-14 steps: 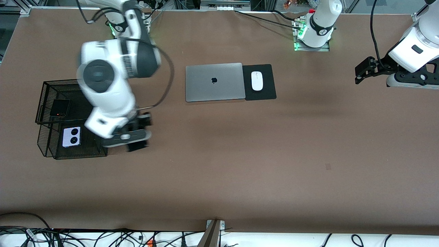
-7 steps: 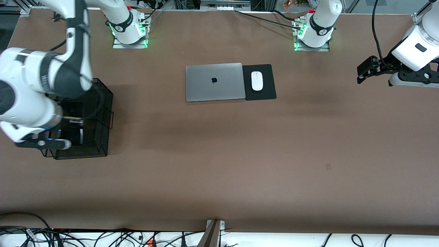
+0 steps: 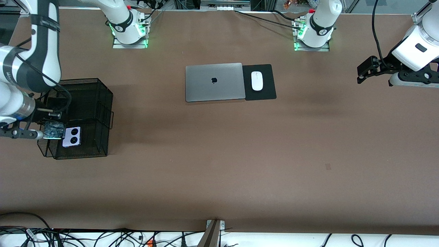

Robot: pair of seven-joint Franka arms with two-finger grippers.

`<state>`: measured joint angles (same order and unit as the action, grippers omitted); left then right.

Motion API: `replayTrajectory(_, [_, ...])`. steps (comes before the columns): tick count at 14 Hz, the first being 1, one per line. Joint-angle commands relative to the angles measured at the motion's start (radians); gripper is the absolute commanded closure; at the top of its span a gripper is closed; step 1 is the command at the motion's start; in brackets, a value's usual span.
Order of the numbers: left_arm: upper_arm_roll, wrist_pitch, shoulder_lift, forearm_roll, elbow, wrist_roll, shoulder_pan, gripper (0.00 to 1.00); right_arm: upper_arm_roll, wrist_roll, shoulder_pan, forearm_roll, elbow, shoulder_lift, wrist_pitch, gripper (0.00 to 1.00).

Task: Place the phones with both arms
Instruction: 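Lower the slab phone into the basket and open the right gripper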

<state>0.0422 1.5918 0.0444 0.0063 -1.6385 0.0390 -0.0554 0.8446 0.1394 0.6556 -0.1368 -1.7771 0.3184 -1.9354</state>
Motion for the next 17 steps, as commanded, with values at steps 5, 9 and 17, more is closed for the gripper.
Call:
replayTrajectory(5, [-0.001,0.014,0.023,-0.006,-0.021,0.001,0.006,0.00,0.002,-0.003,0.029,0.011,-0.275,-0.170,-0.119,1.00])
replayTrajectory(9, [-0.001,0.014,0.023,-0.006,-0.020,0.002,0.006,0.00,0.001,0.002,0.027,0.016,-0.314,-0.162,-0.120,1.00])
replayTrajectory(17, [-0.001,0.013,0.022,-0.006,-0.020,0.004,0.006,0.00,0.004,0.009,0.021,0.016,-0.341,-0.134,-0.181,1.00])
